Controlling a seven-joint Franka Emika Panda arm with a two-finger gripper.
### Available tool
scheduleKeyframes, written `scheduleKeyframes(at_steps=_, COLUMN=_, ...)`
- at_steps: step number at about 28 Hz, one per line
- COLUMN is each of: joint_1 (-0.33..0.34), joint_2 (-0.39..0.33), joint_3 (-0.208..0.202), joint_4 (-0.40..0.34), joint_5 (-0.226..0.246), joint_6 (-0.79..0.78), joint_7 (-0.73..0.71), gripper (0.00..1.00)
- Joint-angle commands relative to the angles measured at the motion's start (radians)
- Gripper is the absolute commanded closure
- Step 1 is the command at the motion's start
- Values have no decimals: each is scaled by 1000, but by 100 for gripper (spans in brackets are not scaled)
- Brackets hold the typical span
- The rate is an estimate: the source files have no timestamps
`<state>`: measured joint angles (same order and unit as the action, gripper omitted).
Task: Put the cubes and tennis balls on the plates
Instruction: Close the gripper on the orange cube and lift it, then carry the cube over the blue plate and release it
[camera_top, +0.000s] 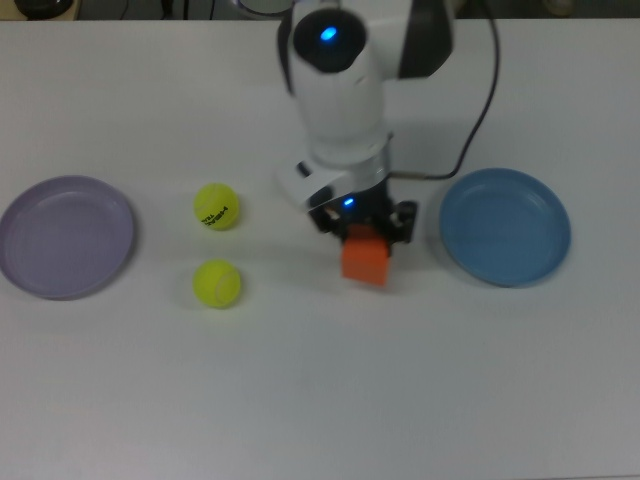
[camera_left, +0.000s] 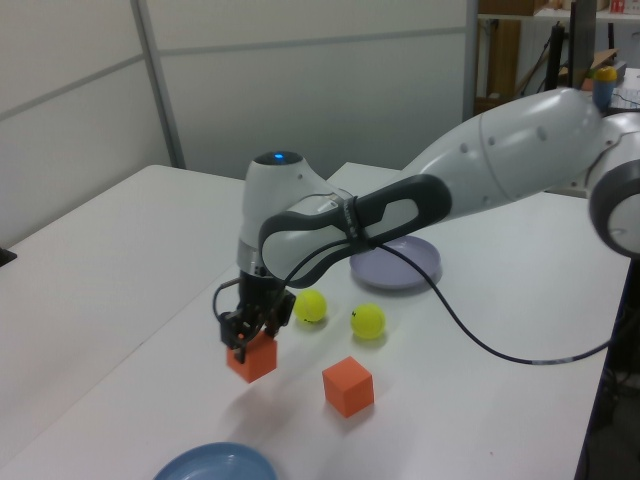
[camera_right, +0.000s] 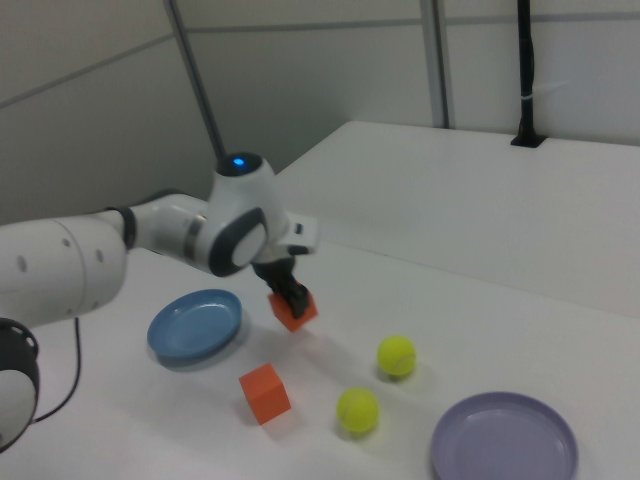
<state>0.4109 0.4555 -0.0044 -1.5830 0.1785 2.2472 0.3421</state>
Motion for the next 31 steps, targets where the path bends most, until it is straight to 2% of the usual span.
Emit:
scheduleKeyframes(at_steps=1, joint_1=72, joint_2=-67, joint_3=15, joint_4=-41, joint_5=-13, joint_6=-29, joint_7=57, gripper=100)
scheduleKeyframes(at_steps=2, joint_1=106, joint_2=-67, joint_3=17, joint_4=-41, joint_5=-34, joint_6=-29, joint_7=83, gripper=100)
scheduleKeyframes(at_steps=7, joint_1=192, joint_2=-55, joint_3=23, joint_4=-41, joint_5=-97, joint_6=-28, joint_7=162, gripper=100)
scheduleKeyframes(at_steps=13, joint_1=241, joint_2=-37, joint_3=47, joint_4=-41, joint_5=-128, joint_6=-18, joint_7=218, gripper=100)
scheduleKeyframes(at_steps=18, joint_1=258, joint_2=-12, joint_3=61, joint_4=-34, joint_5=-163, joint_6=-9, joint_7=264, gripper=100)
scheduleKeyframes(at_steps=21, joint_1=262, joint_2=3, joint_3=66, joint_4=-35, joint_5=-188, joint_6=51, joint_7=301, gripper=100)
scheduleKeyframes(at_steps=24, joint_1=262, joint_2=21, joint_3=86, joint_4=-34, joint_5=-218, joint_6=61, joint_7=322, gripper=100)
scheduleKeyframes(at_steps=27, joint_1=262, joint_2=26, joint_3=92, joint_4=-34, joint_5=-229, joint_6=64, joint_7=333, gripper=100)
scheduleKeyframes(at_steps=28, joint_1=262, joint_2=26, joint_3=92, joint_4=-34, joint_5=-232, joint_6=64, joint_7=331, gripper=97)
scheduleKeyframes(at_steps=29, joint_1=262, joint_2=31, joint_3=92, joint_4=-34, joint_5=-232, joint_6=64, joint_7=334, gripper=22)
scheduleKeyframes(at_steps=30, joint_1=262, joint_2=32, joint_3=92, joint_4=-34, joint_5=-232, joint_6=63, joint_7=334, gripper=0)
scheduleKeyframes(at_steps=31, joint_1=262, joint_2=31, joint_3=92, joint_4=-34, joint_5=-232, joint_6=63, joint_7=334, gripper=0)
